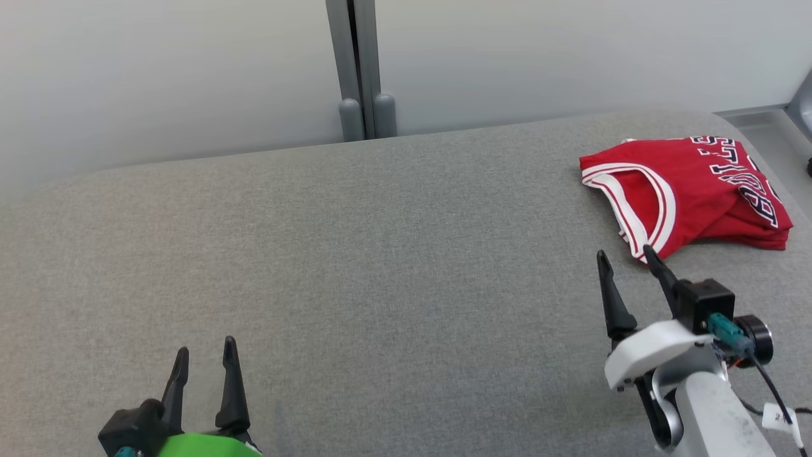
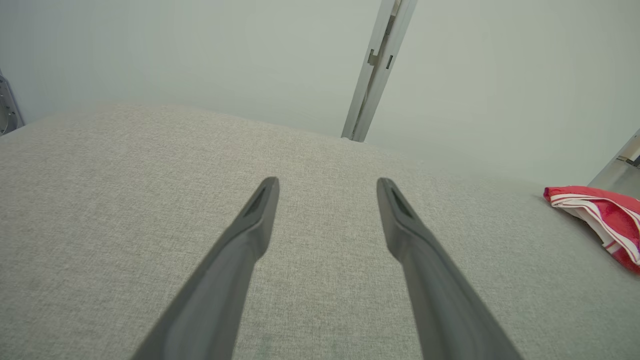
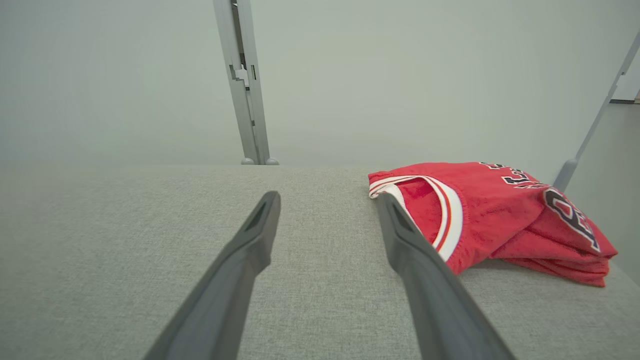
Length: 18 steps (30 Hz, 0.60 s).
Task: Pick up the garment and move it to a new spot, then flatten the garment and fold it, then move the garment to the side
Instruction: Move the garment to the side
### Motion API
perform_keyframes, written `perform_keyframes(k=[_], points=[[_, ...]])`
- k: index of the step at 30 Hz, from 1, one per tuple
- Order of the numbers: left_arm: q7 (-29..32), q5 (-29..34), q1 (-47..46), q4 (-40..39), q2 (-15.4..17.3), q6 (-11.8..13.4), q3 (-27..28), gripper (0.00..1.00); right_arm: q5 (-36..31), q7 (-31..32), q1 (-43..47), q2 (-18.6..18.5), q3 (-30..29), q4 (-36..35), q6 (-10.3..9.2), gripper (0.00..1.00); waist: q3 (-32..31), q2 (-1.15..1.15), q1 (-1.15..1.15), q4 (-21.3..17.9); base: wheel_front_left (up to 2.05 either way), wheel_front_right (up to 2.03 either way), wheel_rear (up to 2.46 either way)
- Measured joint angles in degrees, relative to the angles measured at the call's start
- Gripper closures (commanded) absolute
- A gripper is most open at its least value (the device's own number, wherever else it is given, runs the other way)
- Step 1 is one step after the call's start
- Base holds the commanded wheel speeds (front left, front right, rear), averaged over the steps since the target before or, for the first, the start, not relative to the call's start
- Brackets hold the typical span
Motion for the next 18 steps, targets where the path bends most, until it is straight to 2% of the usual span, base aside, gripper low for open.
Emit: perform_keyframes(k=[9,18], points=[[0.0,-1.2,4.4,-0.8,0.0,0.8,-0.8,0.0,6.0,0.0,11.3,0.0,2.2,-6.2,0.0,0.0,-1.9,0.0,0.0,1.9,0.0,0.0,0.0],[0.0,-1.1,5.0,-1.0,0.0,1.6,-1.7,0.0,6.8,0.0,13.4,0.0,3.1,-8.3,0.0,0.0,-1.5,0.0,0.0,1.7,0.0,0.0,0.0]])
